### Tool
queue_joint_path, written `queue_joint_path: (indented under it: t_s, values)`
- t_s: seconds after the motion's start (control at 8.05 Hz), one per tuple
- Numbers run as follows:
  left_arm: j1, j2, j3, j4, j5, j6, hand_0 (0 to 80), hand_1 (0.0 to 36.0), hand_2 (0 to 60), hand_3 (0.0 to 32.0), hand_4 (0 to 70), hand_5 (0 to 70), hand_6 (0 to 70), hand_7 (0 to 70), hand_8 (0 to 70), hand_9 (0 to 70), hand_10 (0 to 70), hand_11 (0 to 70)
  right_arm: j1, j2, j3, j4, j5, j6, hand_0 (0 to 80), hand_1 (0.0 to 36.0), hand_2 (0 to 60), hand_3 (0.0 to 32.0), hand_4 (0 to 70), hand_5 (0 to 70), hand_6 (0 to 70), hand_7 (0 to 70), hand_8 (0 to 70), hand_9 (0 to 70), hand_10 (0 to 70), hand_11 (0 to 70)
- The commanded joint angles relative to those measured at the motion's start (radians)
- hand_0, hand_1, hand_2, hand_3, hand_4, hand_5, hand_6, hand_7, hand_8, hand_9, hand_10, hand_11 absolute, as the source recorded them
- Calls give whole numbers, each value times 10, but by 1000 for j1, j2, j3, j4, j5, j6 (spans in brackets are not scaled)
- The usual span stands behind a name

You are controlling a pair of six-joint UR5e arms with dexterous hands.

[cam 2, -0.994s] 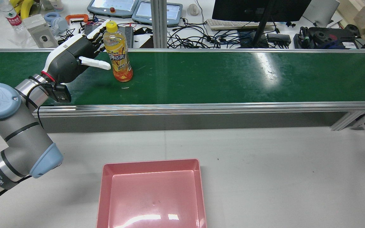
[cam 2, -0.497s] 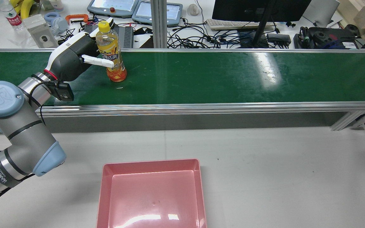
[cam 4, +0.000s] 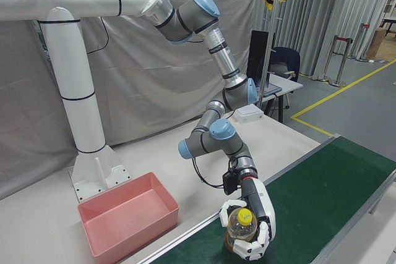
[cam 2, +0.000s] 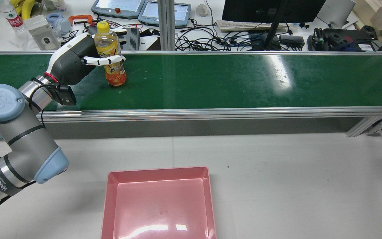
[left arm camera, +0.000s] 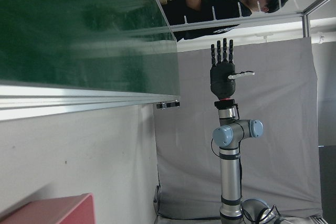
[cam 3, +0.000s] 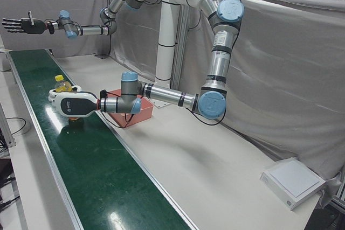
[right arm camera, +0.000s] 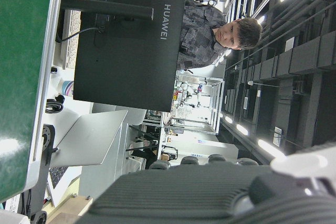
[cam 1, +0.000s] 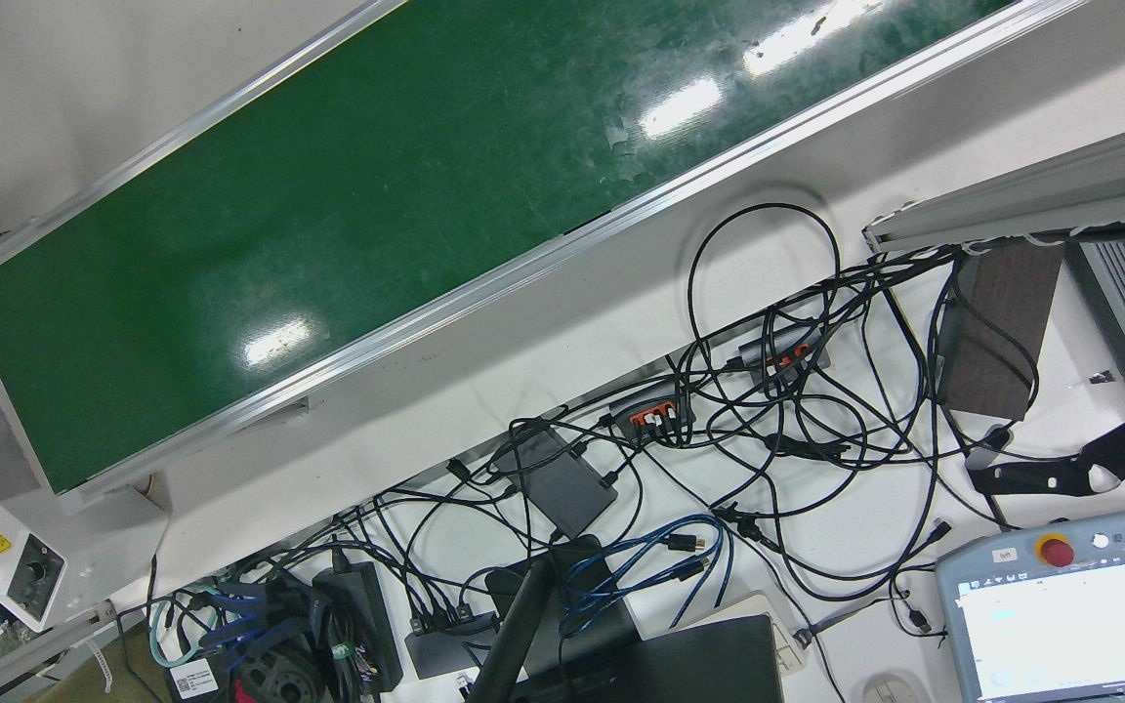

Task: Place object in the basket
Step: 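Close the left hand's fingers around the juice bottle, then lift the bottle off the belt and carry it over the pink tray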

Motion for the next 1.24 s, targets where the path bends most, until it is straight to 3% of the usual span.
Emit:
queue_joint_path:
  t_s: [0.0,0.37,0.62,0.87,1.12]
  values:
    - [-19,0,-35,23,3,-12,476,276,600,0,309,630,471,616,585,700,644,700,0,0,2,0,0,2,0,0,0,0,0,0,0,0,0,0,0,0]
    - [-2,7,-119,66,23,2,479,274,600,0,308,612,451,593,561,700,601,700,0,0,2,0,0,2,0,0,0,0,0,0,0,0,0,0,0,0]
    - [13,7,-175,80,184,60,473,256,600,0,321,596,462,596,555,700,605,700,0,0,2,0,0,2,0,0,0,0,0,0,0,0,0,0,0,0]
    - [169,22,-247,77,186,83,466,231,600,0,349,574,461,595,531,700,578,700,0,0,2,0,0,2,0,0,0,0,0,0,0,0,0,0,0,0]
    - [312,25,-301,103,189,153,469,232,600,0,390,587,477,627,536,700,562,700,0,0,2,0,0,2,0,0,0,0,0,0,0,0,0,0,0,0]
